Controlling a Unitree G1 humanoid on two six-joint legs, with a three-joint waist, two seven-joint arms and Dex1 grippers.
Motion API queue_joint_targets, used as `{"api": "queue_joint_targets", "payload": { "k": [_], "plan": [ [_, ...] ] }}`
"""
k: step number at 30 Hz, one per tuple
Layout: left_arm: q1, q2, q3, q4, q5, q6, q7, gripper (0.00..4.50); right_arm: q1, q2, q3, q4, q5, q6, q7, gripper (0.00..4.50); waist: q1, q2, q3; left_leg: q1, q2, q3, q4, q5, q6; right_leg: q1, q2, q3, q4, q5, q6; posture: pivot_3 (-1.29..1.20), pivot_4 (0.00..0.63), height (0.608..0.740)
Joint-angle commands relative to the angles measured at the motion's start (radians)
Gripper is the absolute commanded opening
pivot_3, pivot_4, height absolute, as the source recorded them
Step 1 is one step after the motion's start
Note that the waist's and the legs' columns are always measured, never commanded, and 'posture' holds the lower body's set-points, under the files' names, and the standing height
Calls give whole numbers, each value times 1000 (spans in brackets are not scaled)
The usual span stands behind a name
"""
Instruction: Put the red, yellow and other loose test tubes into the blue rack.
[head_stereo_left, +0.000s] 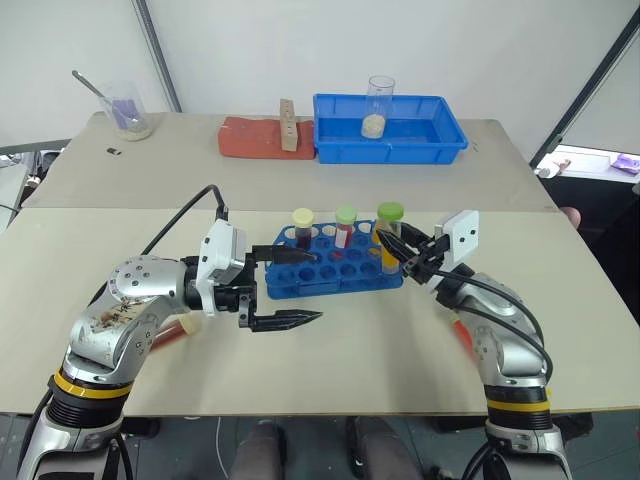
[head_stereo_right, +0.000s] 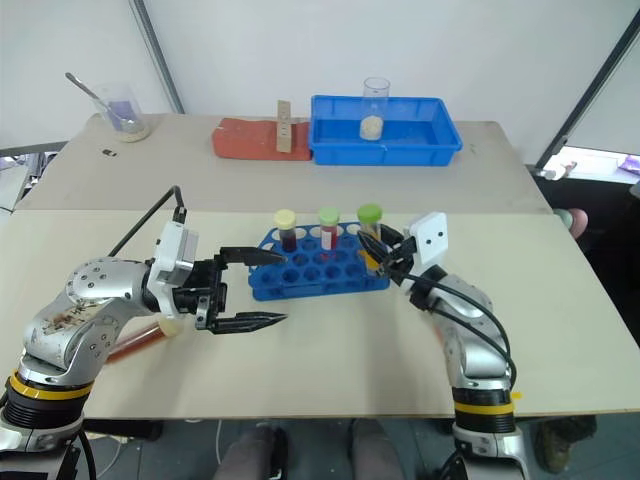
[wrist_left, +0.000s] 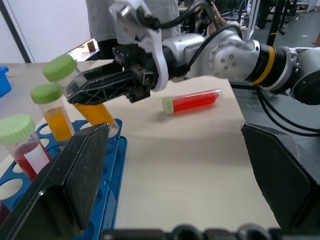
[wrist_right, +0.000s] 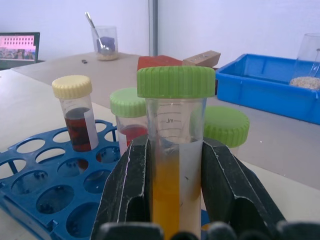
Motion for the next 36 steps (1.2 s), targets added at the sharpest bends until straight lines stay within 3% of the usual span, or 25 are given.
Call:
{"api": "queue_joint_targets", "payload": {
  "k": [1,10,21,22,29,34,36],
  "plan": [
    [-10,11,13,-28,-17,7,7,4500,-5,8,19,5,-2,-58,-15,961,-1,0,0,0,0,0,0,0,0,0,0,0,0,0,0,0,150,740],
    [-9,2,15,-38,-24,24,38,4500,36,72,22,72,-30,-214,-114,961,-18,0,0,0,0,-1,0,0,0,0,0,0,0,0,0,0,150,740],
    [-22,-27,7,-36,-16,24,82,4500,72,62,14,72,22,-229,-86,961,-18,0,0,0,0,-1,-1,0,0,0,0,0,0,0,0,0,150,740],
    [-22,-31,5,-37,-14,24,88,4500,75,58,9,65,29,-219,-87,2017,-18,0,0,0,0,-1,-1,0,0,0,0,0,0,0,0,0,150,740],
    [-12,-46,-3,-45,-5,17,106,4500,116,-73,10,-58,30,-97,-61,4412,-17,0,0,0,0,-1,-1,0,0,0,0,0,0,0,0,0,150,740],
    [7,-7,-11,-57,8,12,72,4500,234,-288,-70,-342,154,165,8,4412,-13,0,0,-1,0,-1,-2,0,0,0,0,0,-1,-1,0,0,150,740],
    [24,23,-18,-63,12,-4,29,4500,275,-438,-121,-488,218,425,7,4412,-13,1,0,0,0,-1,-2,0,0,0,0,0,-1,-1,-1,0,150,740]
  ]
}}
